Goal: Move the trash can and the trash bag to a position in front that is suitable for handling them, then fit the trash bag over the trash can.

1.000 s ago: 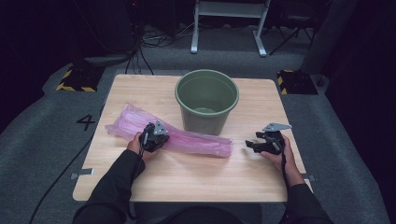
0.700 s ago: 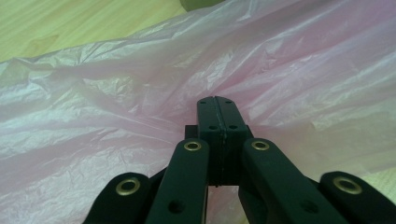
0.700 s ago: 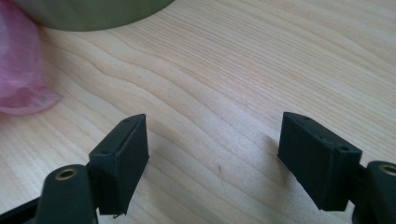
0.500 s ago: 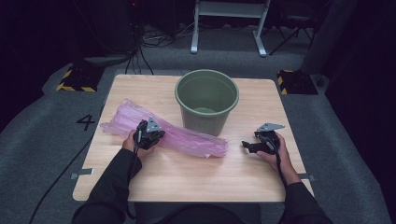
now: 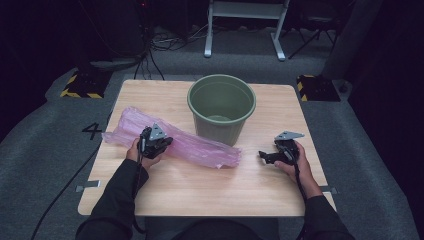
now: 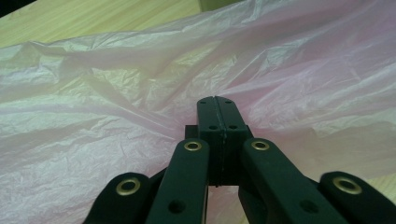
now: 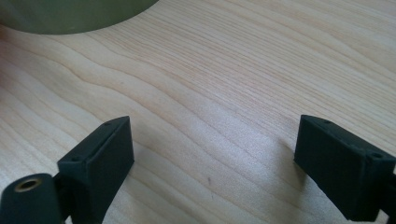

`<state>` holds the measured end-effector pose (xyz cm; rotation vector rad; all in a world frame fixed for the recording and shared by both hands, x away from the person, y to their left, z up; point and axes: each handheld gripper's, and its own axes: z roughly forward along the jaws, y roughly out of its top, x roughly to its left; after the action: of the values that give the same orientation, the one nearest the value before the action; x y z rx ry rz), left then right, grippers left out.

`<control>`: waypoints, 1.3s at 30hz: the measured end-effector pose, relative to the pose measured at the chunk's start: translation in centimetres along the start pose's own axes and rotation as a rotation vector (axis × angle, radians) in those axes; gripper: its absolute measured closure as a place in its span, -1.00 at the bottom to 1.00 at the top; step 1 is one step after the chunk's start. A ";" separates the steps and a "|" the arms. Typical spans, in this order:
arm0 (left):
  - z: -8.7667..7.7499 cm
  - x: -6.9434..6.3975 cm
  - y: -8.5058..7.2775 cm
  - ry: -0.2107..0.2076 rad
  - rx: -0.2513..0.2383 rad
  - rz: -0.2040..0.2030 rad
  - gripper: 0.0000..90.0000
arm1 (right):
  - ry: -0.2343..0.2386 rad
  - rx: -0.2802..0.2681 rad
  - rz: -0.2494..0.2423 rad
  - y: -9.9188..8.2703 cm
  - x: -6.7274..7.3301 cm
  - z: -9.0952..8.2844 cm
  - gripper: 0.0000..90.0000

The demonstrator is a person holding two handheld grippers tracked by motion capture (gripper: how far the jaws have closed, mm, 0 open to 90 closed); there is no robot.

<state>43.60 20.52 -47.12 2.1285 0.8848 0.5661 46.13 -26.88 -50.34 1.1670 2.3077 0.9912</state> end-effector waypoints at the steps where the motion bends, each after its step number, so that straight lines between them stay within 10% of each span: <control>1: -0.1 0.0 0.0 0.000 -0.002 -0.001 1.00 | -0.002 0.000 0.001 0.0 0.0 0.0 -0.75; 21: -4.3 1.4 0.5 0.056 -0.159 -0.021 1.00 | -0.019 0.011 0.021 0.1 -0.1 0.1 -0.86; 39: -8.9 0.8 1.0 0.020 -0.357 0.023 1.00 | -0.017 0.011 0.019 0.0 -0.1 0.1 -0.86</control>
<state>38.96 24.79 -40.71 1.8141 0.7101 0.7014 46.28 -26.87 -50.39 1.1998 2.2957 0.9726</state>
